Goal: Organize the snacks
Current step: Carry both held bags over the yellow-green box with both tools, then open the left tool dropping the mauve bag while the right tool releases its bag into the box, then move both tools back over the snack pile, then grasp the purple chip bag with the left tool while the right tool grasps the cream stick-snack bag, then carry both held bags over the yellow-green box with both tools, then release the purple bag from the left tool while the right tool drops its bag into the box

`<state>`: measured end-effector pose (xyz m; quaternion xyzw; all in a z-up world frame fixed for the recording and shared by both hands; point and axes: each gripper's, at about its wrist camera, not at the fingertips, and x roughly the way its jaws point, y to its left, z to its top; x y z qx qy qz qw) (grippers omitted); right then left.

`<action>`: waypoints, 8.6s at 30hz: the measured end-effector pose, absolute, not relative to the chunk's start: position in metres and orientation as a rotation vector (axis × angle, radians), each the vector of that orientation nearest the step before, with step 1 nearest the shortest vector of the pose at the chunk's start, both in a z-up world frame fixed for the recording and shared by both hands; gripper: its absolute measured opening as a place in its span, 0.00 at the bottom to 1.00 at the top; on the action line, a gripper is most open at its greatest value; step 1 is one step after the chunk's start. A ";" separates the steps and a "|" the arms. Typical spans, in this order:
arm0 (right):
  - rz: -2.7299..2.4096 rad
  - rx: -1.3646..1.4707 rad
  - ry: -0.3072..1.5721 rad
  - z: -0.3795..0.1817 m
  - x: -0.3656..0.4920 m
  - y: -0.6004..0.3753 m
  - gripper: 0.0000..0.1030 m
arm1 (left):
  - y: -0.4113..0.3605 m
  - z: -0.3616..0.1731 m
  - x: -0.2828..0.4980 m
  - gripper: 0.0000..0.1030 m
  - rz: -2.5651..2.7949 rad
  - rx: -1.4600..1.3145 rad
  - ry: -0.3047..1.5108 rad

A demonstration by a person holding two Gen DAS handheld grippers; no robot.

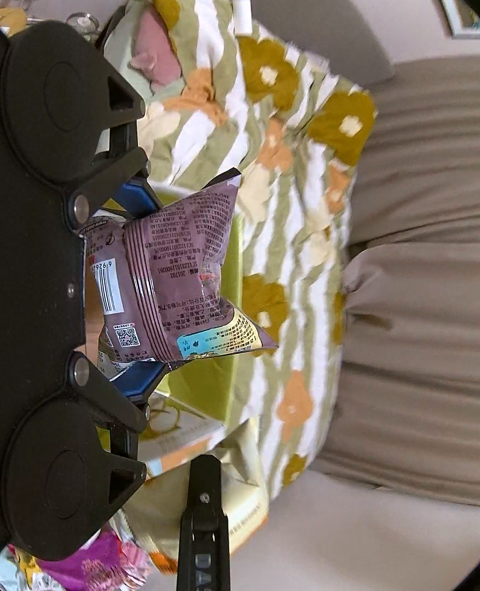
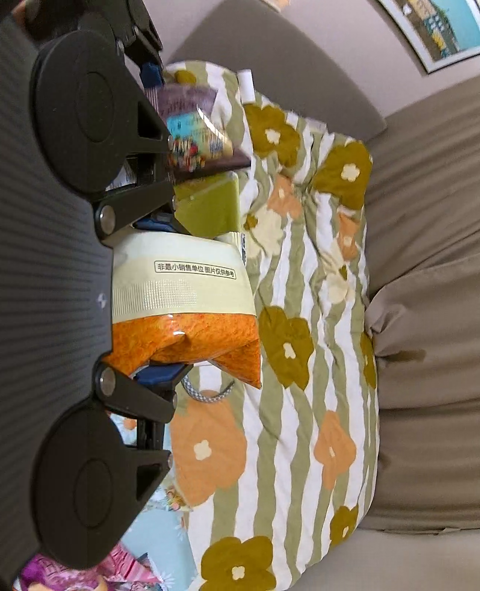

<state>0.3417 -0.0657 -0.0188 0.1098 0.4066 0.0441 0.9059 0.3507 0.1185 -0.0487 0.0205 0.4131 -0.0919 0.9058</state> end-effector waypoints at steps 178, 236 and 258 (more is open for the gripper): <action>-0.043 0.329 1.000 -0.154 0.099 -0.400 0.57 | -0.203 -0.087 0.220 0.56 -0.594 0.111 0.991; 0.224 0.216 0.819 -0.037 0.241 -0.060 0.57 | 0.149 -0.048 0.244 0.55 -0.193 -0.015 0.888; 0.148 0.289 0.908 -0.057 0.251 -0.041 0.58 | 0.171 -0.048 0.228 1.00 -0.139 -0.044 0.841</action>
